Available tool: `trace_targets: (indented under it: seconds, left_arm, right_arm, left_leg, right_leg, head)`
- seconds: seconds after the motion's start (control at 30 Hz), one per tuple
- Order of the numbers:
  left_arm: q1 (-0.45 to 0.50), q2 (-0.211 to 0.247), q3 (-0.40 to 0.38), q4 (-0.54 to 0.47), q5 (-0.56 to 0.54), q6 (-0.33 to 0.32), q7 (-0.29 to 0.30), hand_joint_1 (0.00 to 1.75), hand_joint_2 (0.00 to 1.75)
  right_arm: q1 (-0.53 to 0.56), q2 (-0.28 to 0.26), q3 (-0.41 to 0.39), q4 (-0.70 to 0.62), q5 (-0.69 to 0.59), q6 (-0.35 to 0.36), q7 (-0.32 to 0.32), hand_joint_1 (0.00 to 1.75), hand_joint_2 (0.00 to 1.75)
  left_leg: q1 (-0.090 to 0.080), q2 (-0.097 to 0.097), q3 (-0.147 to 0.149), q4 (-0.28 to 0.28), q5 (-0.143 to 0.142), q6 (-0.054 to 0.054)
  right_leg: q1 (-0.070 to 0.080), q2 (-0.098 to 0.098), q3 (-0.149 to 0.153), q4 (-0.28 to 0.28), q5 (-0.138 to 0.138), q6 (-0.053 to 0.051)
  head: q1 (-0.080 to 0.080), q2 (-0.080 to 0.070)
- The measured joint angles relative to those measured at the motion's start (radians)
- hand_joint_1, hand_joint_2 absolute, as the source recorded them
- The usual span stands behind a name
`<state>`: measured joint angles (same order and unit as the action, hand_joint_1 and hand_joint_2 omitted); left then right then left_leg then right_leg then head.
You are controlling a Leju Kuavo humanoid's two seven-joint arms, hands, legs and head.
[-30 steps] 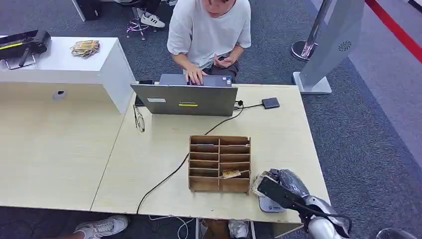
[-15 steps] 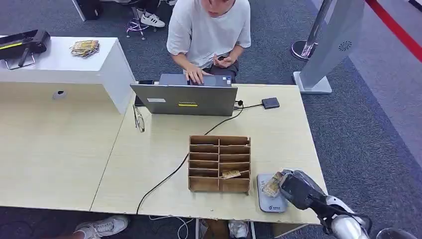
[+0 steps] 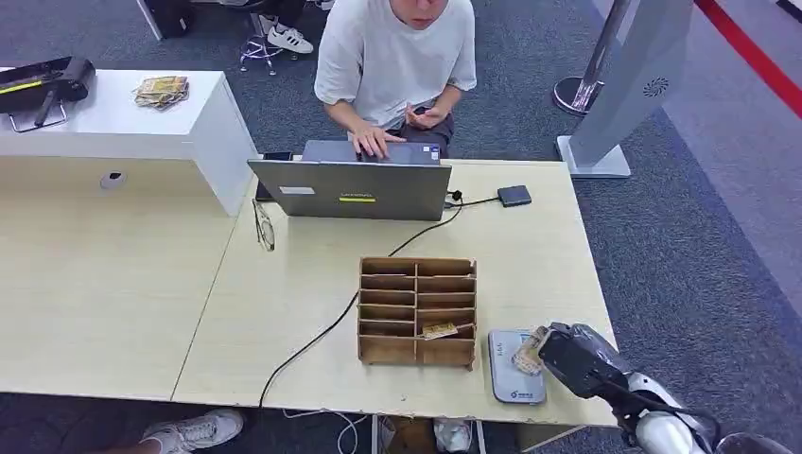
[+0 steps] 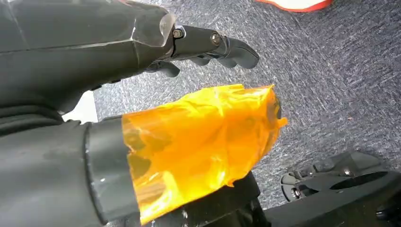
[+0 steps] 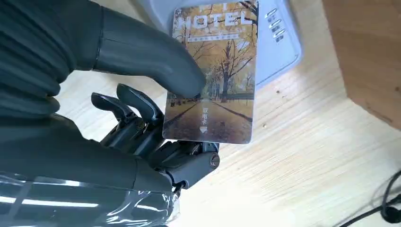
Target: Pass the card to the sensor for recognition and then transmit it.
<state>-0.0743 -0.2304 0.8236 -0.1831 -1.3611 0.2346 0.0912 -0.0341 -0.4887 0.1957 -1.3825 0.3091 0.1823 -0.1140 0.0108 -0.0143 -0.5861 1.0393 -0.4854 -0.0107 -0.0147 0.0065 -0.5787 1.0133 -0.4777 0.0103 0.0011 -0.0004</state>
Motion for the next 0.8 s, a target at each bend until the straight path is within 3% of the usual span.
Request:
trace_targets:
  seconds: [0.37, 0.8]
  left_arm:
    - [0.000, -0.003, 0.000, 0.000, 0.000, 0.005, 0.008, 0.00, 0.00]
    - [0.000, -0.003, 0.000, 0.000, 0.006, 0.005, 0.008, 0.00, 0.00]
  right_arm:
    - [-0.010, 0.024, 0.045, 0.002, 0.170, -0.083, 0.060, 1.75, 1.75]
    - [-0.010, 0.051, 0.108, -0.044, 0.254, -0.104, 0.076, 1.75, 1.75]
  left_leg:
    - [0.000, 0.000, 0.000, 0.000, 0.000, 0.000]
    - [0.000, 0.000, 0.000, 0.000, 0.000, 0.000]
  right_leg:
    - [0.000, 0.000, 0.000, 0.000, 0.000, 0.000]
    - [0.000, 0.000, 0.000, 0.000, 0.000, 0.000]
  head:
    - [0.000, 0.000]
    - [0.000, 0.000]
